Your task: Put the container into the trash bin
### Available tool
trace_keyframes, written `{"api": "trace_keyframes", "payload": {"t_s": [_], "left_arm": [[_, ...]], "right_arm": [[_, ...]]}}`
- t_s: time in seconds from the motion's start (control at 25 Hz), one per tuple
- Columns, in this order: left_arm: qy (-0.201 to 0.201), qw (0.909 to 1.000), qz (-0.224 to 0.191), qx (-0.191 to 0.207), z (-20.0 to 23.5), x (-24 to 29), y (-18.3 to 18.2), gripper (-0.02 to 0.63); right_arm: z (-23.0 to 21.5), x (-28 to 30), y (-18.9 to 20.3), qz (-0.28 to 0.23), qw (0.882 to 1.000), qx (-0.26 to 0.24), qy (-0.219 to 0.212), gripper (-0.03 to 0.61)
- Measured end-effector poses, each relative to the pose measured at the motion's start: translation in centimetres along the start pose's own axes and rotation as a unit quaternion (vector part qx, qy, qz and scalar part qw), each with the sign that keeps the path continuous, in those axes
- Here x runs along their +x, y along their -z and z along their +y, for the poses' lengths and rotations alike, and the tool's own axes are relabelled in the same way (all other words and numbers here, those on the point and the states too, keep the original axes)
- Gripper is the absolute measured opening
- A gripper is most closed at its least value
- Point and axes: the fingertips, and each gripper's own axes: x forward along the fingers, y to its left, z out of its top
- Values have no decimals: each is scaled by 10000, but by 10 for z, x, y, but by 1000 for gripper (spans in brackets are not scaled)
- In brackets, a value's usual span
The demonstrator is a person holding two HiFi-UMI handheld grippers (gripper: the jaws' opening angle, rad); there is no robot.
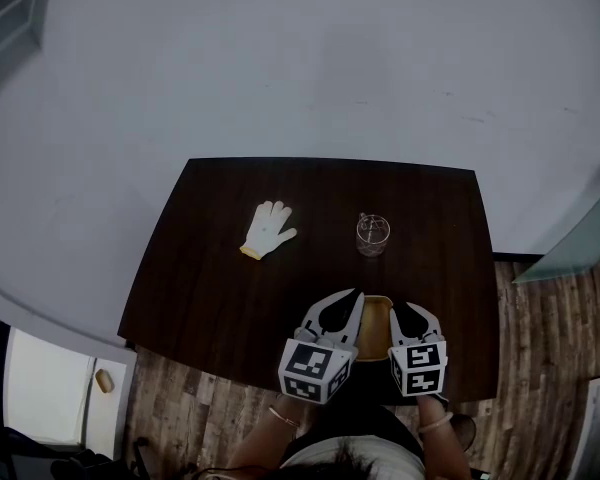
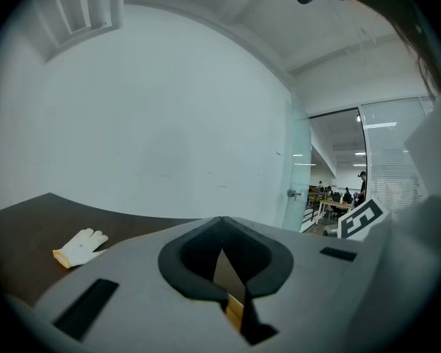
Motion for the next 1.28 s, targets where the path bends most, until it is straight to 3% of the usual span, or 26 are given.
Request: {"api": "trace_keyframes", "payload": {"t_s": [0.48,1.28], "left_arm": [[-261,9995,77,-165,21,21,10,15],[-700,9962,421,-289,49,36,30,15]], "right_arm": [[-15,39,59,887,9959,69,-134,92],[-19,81,129,2019,9776,459,-371,114]]}}
